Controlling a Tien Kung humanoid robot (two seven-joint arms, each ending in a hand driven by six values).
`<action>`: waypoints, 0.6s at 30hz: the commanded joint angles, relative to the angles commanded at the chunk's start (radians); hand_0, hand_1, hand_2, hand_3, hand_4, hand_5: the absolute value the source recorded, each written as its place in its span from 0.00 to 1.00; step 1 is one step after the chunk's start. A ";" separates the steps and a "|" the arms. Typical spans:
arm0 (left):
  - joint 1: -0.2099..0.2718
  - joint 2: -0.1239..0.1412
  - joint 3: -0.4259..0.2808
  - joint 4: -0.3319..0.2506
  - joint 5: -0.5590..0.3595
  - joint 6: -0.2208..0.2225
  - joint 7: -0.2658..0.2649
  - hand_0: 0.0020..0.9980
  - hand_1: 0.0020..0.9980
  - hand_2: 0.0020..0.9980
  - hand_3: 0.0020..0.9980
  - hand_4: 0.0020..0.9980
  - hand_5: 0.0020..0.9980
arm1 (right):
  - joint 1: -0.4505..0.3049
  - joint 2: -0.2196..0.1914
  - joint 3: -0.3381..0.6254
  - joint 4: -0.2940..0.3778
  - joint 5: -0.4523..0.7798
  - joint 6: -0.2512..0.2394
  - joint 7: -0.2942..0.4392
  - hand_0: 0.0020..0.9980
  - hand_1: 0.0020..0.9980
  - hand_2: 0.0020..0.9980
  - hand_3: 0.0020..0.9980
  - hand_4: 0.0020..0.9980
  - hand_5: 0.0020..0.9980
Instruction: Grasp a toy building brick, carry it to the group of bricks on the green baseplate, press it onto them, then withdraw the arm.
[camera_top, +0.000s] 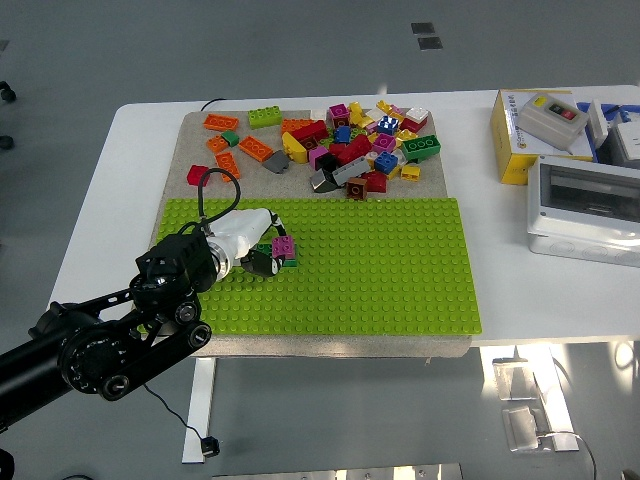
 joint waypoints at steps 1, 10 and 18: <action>-0.003 0.001 0.005 0.004 0.000 0.000 -0.004 0.96 0.89 0.86 0.50 0.58 0.21 | 0.000 0.000 0.001 0.000 -0.002 0.000 0.000 0.66 0.58 0.59 0.77 0.46 1.00; -0.020 0.005 0.014 0.023 0.010 0.003 -0.027 0.96 0.89 0.86 0.49 0.58 0.21 | 0.001 0.000 0.003 0.000 -0.004 0.001 0.000 0.66 0.58 0.59 0.77 0.46 1.00; -0.029 0.004 0.032 0.026 0.008 0.001 -0.034 0.96 0.89 0.87 0.49 0.55 0.20 | 0.002 -0.001 0.004 0.000 -0.006 0.001 0.000 0.66 0.58 0.59 0.77 0.46 1.00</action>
